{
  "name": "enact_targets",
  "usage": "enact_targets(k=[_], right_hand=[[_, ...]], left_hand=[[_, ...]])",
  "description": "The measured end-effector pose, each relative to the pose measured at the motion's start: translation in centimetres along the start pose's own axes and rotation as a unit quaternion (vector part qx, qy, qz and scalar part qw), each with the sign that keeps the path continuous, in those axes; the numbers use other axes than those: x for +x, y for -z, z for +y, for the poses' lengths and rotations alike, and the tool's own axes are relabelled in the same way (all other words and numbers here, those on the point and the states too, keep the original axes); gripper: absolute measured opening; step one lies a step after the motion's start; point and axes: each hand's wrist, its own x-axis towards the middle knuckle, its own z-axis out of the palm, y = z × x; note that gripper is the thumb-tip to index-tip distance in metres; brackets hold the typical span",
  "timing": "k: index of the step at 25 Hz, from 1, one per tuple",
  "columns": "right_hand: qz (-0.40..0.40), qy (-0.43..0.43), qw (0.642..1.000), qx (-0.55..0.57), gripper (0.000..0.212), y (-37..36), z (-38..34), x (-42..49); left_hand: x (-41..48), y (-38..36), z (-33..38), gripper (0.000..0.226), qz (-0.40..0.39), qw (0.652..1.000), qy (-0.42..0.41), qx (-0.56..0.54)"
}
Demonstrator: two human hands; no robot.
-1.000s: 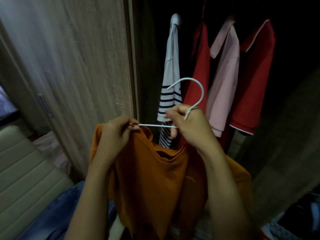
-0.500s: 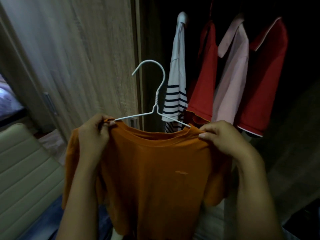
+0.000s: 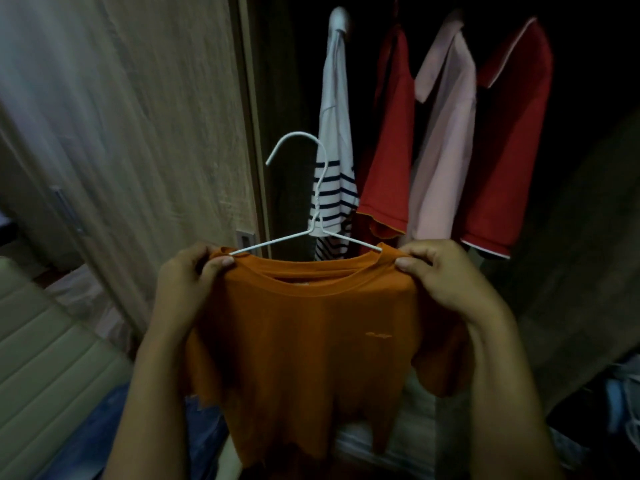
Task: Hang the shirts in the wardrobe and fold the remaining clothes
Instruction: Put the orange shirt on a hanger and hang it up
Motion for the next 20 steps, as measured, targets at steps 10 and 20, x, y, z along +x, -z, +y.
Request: enact_targets(k=[10,20], right_hand=[[0.01,-0.106,0.994,-0.015,0.027,0.8,3.8,-5.2],[0.086,-0.326,0.938,-0.077,0.024,-0.6,6.9,-19.3]], left_hand=[[-2.4,-6.0,-0.2,0.018,-0.182,0.983,-0.022,-0.012],[-10.1,-10.0,0.6,0.026,-0.312,0.948,-0.046,-0.034]])
